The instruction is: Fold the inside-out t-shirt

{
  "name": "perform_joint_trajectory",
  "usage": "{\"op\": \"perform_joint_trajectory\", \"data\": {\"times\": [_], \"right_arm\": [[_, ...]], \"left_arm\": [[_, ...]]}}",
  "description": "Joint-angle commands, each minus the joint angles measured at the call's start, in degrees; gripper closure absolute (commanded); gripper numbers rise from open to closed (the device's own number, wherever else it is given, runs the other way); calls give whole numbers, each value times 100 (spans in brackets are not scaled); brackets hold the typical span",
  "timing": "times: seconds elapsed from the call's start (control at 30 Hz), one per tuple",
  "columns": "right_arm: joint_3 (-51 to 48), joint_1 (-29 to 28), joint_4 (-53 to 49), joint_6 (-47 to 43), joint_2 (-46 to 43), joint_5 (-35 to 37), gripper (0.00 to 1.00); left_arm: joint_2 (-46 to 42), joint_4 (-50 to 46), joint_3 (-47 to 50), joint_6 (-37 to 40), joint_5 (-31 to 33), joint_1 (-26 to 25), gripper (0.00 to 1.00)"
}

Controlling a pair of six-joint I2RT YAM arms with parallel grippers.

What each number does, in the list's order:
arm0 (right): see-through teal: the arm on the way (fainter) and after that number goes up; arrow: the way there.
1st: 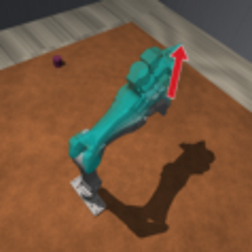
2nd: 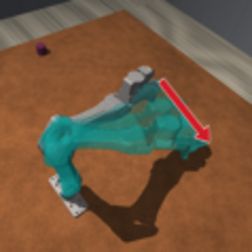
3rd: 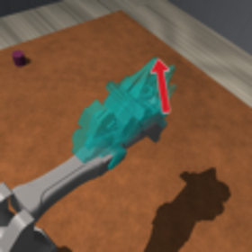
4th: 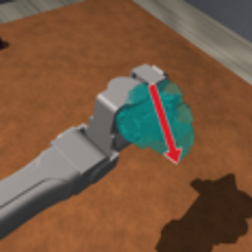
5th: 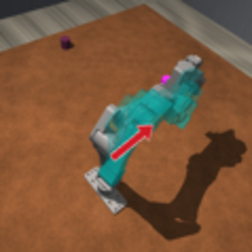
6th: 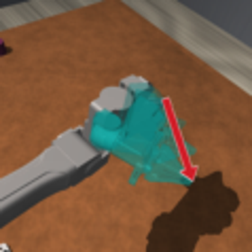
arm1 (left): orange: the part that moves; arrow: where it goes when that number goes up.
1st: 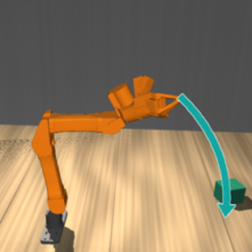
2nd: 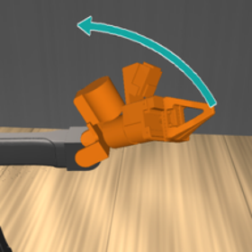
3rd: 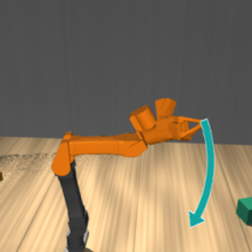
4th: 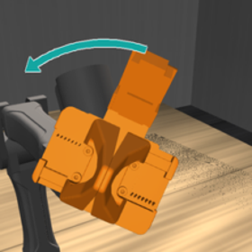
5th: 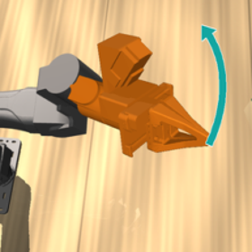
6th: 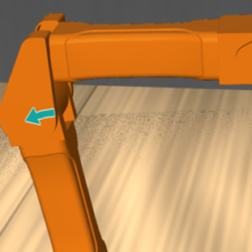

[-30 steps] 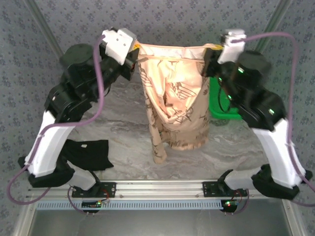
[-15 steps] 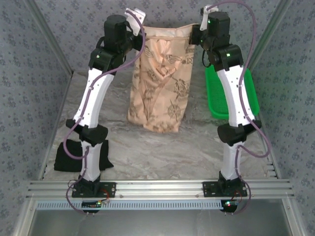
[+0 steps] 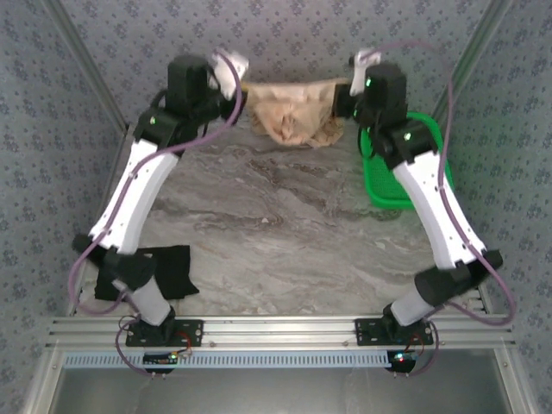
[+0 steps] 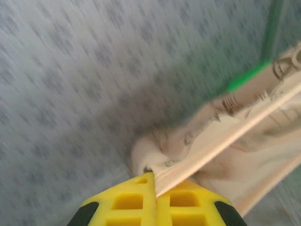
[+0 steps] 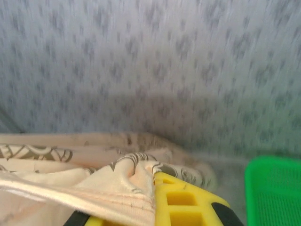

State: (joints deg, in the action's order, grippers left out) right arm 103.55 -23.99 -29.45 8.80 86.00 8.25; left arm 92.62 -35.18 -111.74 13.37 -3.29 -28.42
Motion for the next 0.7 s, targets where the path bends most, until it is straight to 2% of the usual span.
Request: {"op": "perform_joint_trajectory", "data": {"times": [0.0,0.03,0.1,0.13,0.27,0.3,0.33,0.37,0.4,0.43,0.53,0.67], "right_arm": [[-1831,-258,732,496,-699,473,100],[-2427,-338,805,600,-910,507,100],[-3423,-514,880,826,-1271,739,100],[-4106,-605,949,936,-1457,798,100],[-5822,-1252,1058,1738,-2073,1006,100],[-6188,-1506,1047,2011,-2205,1081,100],[-6512,-1740,1034,2250,-2309,1138,100],[-6719,-1955,925,2469,-2355,1212,97],[-6927,-2145,796,2662,-2376,1221,88],[-7083,-2285,695,2853,-2398,1157,79],[-7276,-2470,445,2972,-2479,906,58],[-6897,-2486,40,2226,-2514,590,51]], "left_arm": [[-1191,1793,3081,-152,-216,-251,100],[-1589,2423,4086,-253,-145,-361,100],[-2101,3031,5399,-607,-32,-537,100],[-2273,3082,5861,-783,-5,-640,100],[-2782,2732,7116,-1264,440,-1208,99],[-2895,2733,7414,-1459,443,-1375,97],[-2977,2772,7767,-1636,343,-1527,89],[-3030,2755,7988,-1787,298,-1626,74],[-3101,2707,8193,-2018,291,-1743,54],[-3191,2654,8356,-2224,192,-1761,45],[-3683,2420,8516,-2549,59,-1763,31],[-4274,2079,8177,-2754,138,-1715,27]]}}
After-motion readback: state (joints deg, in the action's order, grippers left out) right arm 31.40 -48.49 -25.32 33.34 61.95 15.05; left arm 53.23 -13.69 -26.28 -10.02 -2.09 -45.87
